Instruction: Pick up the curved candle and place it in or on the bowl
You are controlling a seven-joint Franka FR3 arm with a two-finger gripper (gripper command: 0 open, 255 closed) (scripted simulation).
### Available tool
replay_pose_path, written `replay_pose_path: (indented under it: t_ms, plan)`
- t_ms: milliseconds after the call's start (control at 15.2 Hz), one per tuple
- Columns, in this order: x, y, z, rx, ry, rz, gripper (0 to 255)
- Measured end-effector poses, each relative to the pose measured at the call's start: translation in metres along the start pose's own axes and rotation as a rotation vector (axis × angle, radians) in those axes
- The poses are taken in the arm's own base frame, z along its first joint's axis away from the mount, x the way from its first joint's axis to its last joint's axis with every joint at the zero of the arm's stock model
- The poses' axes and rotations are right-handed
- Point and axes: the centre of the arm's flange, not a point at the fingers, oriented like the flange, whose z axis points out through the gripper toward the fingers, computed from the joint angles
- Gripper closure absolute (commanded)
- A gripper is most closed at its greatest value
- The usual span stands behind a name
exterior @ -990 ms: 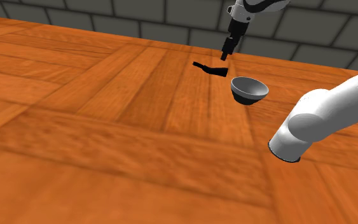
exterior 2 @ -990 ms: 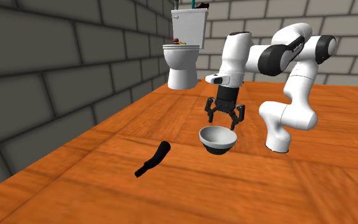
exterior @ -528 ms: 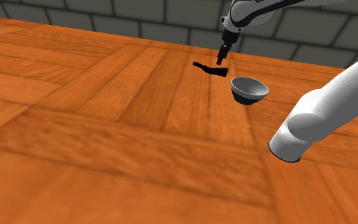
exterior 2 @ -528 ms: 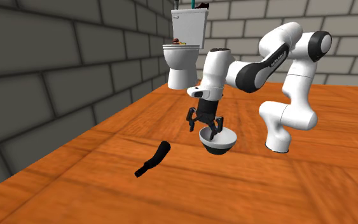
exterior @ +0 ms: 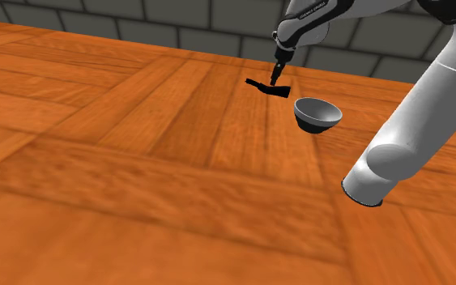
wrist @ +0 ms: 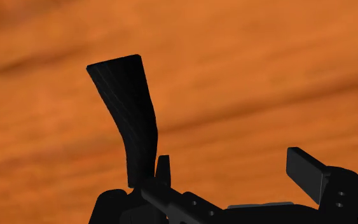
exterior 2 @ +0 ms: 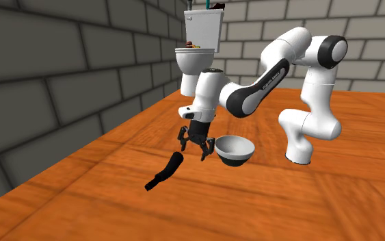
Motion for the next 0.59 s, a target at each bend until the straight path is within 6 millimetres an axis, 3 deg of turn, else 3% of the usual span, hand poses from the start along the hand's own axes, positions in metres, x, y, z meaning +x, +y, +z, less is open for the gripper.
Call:
replay_pose_path:
  t_ms: [594]
  plan:
    - [0.038, 0.070, 0.072, -0.063, 0.009, -0.095, 0]
